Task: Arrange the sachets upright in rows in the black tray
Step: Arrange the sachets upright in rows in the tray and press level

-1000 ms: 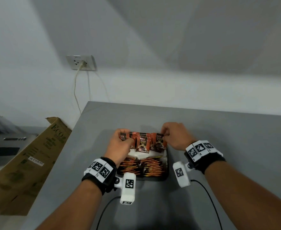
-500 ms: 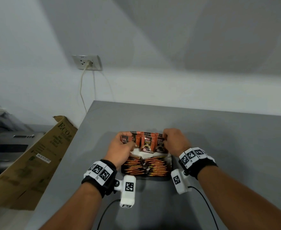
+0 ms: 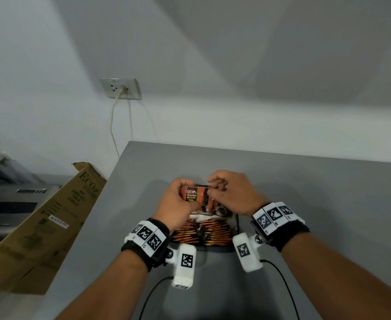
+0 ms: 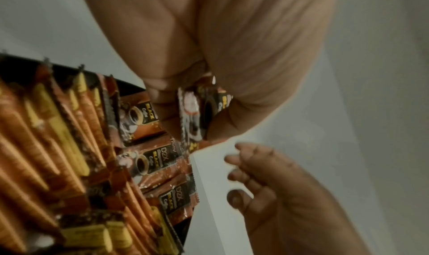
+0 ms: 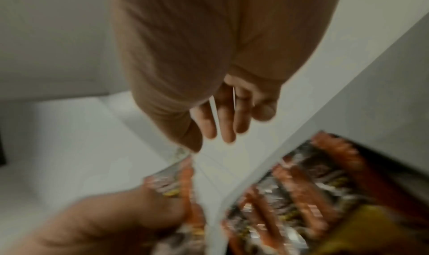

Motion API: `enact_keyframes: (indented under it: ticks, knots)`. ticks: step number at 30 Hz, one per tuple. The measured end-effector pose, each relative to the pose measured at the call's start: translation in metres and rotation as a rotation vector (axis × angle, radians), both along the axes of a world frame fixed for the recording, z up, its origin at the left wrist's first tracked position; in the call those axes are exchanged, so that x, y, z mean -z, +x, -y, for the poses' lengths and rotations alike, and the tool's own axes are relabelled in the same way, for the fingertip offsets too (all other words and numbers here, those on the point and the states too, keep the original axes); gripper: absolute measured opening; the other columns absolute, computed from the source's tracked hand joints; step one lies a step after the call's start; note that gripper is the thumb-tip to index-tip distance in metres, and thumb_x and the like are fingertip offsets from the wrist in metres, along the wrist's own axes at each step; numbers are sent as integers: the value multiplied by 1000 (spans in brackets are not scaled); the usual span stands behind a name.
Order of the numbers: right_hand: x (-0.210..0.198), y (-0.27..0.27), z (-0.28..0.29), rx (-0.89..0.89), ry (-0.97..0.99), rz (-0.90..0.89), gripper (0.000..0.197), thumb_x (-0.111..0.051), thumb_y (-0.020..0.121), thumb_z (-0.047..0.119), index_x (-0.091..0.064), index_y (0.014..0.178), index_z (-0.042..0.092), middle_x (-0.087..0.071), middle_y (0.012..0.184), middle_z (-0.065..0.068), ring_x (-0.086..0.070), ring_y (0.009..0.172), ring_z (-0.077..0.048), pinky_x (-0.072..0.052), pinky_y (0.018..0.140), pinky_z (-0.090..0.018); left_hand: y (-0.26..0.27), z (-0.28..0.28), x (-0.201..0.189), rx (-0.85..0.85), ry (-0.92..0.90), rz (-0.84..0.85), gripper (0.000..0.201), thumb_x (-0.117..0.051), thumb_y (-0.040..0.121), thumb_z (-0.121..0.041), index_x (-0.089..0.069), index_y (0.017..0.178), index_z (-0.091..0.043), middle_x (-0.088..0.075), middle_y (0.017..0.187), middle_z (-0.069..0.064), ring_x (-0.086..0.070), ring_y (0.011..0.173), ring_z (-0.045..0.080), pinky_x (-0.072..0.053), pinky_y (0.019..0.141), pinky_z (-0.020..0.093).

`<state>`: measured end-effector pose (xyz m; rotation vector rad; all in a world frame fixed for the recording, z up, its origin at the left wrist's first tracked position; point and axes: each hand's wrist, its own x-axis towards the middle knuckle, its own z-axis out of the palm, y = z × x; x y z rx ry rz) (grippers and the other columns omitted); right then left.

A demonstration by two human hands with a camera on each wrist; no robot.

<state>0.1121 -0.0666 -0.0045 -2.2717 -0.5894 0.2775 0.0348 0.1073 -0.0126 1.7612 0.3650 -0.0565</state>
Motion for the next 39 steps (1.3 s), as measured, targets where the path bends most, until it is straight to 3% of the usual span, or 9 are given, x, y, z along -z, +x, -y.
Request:
enact_keyframes:
  ticks: [4, 7, 10, 13, 20, 25, 28, 35, 39]
  knots:
    - [-19, -3, -20, -127, 33, -23, 15, -73, 81, 12, -74, 88, 25, -74, 77, 8, -69, 69, -5, -59, 68, -24, 3, 1, -1, 46, -18, 29, 60, -79, 68, 1, -53, 116, -24, -71, 103, 15, -71, 91, 35, -58, 84, 53]
    - [-15, 6, -31, -50, 13, 8, 15, -70, 86, 5, -73, 88, 20, -74, 74, 4, -69, 59, -2, -59, 60, -26, 3, -13, 1, -99, 12, 14, 52, -72, 79, 3, -50, 116, -26, -68, 108, 7, -69, 94, 27, -59, 84, 48]
    - [-3, 13, -46, -46, -107, 32, 16, -65, 88, 5, -69, 88, 20, -74, 81, 1, -71, 66, -11, -62, 64, -35, -3, -34, 6, -227, 81, -20, 35, -65, 87, -6, -53, 111, -29, -63, 107, -2, -65, 96, 20, -57, 87, 45]
    - [8, 16, -54, -41, -206, 6, 21, -60, 86, 0, -66, 86, 19, -72, 83, -2, -71, 72, -22, -62, 67, -43, -11, -48, 10, -245, 126, -31, 31, -57, 88, 0, -55, 107, -25, -63, 101, 0, -62, 95, 20, -51, 86, 36]
    - [10, 15, -53, -77, -294, -27, 18, -60, 89, 1, -69, 89, 17, -75, 89, 2, -71, 77, -10, -58, 72, -29, -23, -64, 24, -229, 137, -60, 27, -56, 89, -1, -55, 95, -27, -63, 93, 1, -61, 89, 19, -50, 87, 35]
    - [20, 14, -78, -168, -306, -12, 26, -58, 88, -2, -68, 84, 23, -72, 87, -1, -72, 75, -16, -63, 73, -38, -21, -60, 29, -194, 164, -63, 20, -58, 90, -3, -59, 97, -22, -65, 94, 0, -62, 91, 17, -49, 88, 31]
    - [25, 13, -89, -167, -370, 46, 29, -57, 87, -3, -74, 92, 21, -70, 97, -3, -69, 83, -22, -60, 79, -37, -22, -61, 30, -188, 167, -73, 19, -58, 90, -3, -60, 96, -21, -66, 95, 1, -63, 92, 17, -49, 90, 32]
    - [24, 9, -94, -127, -416, 149, 26, -47, 87, -8, -65, 88, 11, -64, 84, -5, -63, 76, -23, -58, 70, -36, -26, -63, 33, -164, 159, -90, 18, -59, 90, -4, -60, 98, -21, -66, 98, 2, -64, 93, 18, -48, 78, 26]
    - [23, 7, -89, -103, -356, 128, 20, -54, 91, 0, -70, 95, 13, -68, 89, -3, -64, 79, -19, -51, 68, -28, -26, -60, 32, -145, 160, -104, 22, -64, 86, -1, -59, 96, -21, -66, 93, 1, -63, 89, 18, -50, 80, 28]
